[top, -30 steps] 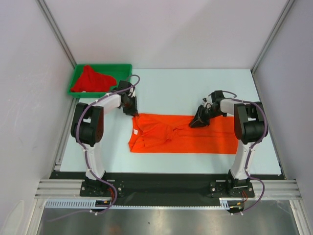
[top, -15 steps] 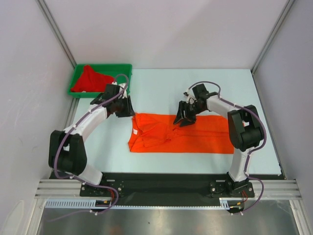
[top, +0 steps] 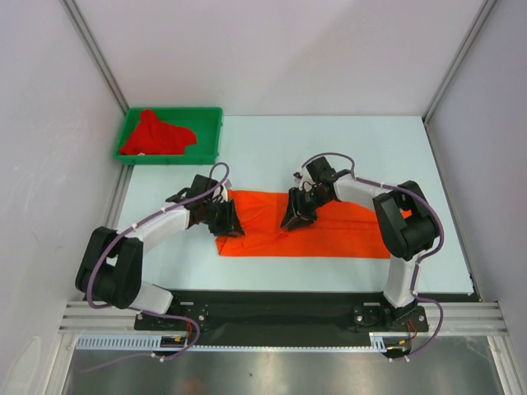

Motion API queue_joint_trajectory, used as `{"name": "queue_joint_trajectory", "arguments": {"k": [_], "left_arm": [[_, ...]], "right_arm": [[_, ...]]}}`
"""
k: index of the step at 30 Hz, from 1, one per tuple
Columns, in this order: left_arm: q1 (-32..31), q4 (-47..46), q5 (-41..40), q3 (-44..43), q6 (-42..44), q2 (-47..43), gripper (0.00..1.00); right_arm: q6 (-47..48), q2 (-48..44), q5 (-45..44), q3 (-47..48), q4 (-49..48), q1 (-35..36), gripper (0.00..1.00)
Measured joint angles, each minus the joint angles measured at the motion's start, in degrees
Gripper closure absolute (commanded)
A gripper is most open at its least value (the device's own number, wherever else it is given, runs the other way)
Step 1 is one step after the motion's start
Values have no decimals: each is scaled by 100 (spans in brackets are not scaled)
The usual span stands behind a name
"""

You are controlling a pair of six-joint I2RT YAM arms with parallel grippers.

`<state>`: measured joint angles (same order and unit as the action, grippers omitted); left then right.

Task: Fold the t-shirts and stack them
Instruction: Fold the tshirt

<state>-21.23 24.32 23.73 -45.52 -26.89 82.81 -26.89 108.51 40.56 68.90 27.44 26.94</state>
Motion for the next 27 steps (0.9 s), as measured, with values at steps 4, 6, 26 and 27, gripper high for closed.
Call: {"name": "queue_joint_trajectory", "arguments": {"k": [4,6,26,27], "left_arm": [[-66,-197,4,221,-201,-66,59],[-105,-282,7,330,-313,-63,58],[-249,-892,186,444,-625,614,73],[-249,-898,201,444,-645,625,75]], "right_arm": [[-66,-52,0,-181,-109,81,60],[-76,-68,-2,-223,-164,79,60],[-197,-107,-20,-627,-365,-195,52],[-201,-107,-20,-629,-374,-210,52]]}}
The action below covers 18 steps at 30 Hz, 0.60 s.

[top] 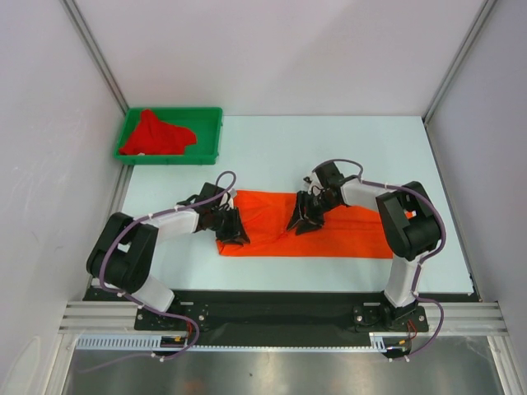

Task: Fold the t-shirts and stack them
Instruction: Fold the tshirt

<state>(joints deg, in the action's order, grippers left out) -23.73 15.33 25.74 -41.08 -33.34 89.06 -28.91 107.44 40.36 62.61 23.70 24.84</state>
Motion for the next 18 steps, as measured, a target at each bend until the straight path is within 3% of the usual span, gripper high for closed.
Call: {"name": "queue_joint_trajectory", "arguments": {"k": [9,18], "left_arm": [[-2,-66,105,0,-151,7,88],[-37,-87,286,0,-422,-273,89]], "right_arm": [[-118,28,122,0,-256,39,57],[-155,197,219,2,-313,127,65]]}}
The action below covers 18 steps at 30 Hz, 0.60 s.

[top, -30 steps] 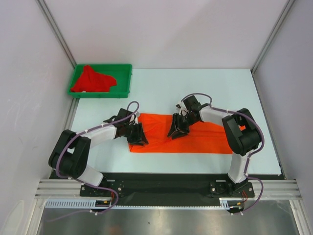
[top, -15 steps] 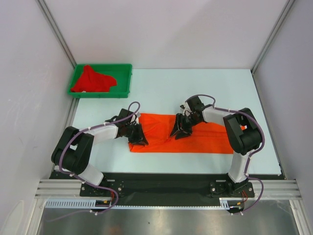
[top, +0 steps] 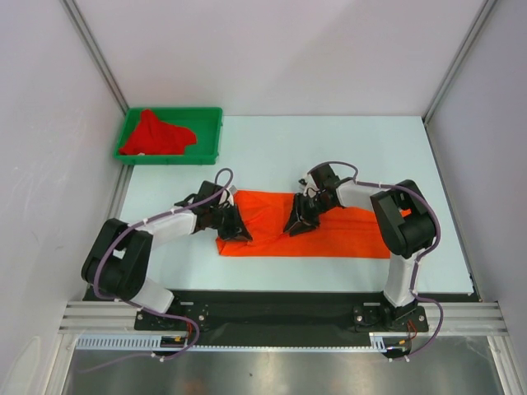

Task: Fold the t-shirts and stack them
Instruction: Fold the tshirt

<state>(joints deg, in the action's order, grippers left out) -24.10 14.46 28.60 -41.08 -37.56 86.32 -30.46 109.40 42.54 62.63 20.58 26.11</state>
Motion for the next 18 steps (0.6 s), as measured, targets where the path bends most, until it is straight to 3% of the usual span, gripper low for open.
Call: {"name": "queue_joint_trajectory", "arguments": {"k": [4,7,9,18], "left_arm": [[-52,-26,37,0,-105,-70,90],[-107,-24,37,0,-177,-85,89],[-155,-26,39,0,-223,-105,89],[-199,-48,15,28,-352,-321,88]], "right_arm": [[4,26,35,0,-17,4,74],[22,76,59,0,-26,2,95],[33,81,70,2,-7,2,99],[85,-4,111,9,247,-249,100]]}}
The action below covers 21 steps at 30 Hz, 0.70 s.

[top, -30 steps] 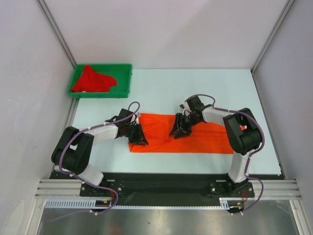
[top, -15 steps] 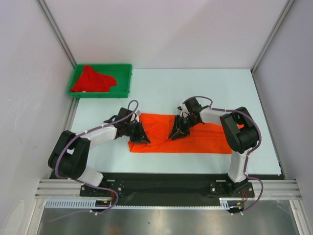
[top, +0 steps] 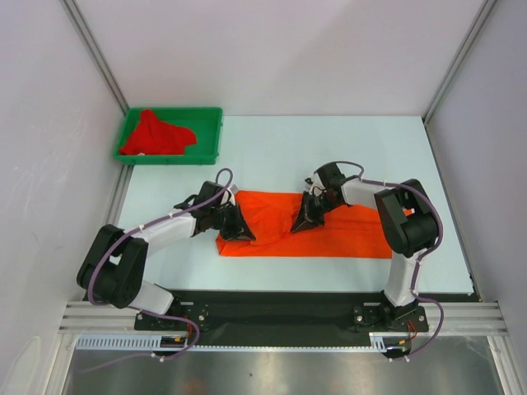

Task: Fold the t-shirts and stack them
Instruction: Fold the tshirt

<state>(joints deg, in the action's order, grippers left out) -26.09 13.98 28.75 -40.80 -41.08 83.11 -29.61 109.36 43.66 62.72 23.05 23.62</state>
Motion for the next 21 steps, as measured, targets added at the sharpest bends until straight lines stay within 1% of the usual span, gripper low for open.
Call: {"name": "queue_joint_trajectory", "arguments": {"k": [5,12,15,17,18,21], "left_arm": [[-4,-17,-9,151,-11,0,87],[-4,-20,-9,223,-11,20,87],[-4,-20,-9,227,-9,24,84],[-4,-2,-13,238,-2,35,76],[-4,20,-17,243,9,46,64],[-7,170,-55,243,125,46,53]], "right_arm": [[120,-70,55,0,173,-140,100],[251,-85,122,0,315,-146,100],[289,-85,129,0,339,-146,100],[310,-83,144,0,361,-146,95],[330,-83,146,0,382,-146,92],[424,-83,138,33,549,-153,85]]}}
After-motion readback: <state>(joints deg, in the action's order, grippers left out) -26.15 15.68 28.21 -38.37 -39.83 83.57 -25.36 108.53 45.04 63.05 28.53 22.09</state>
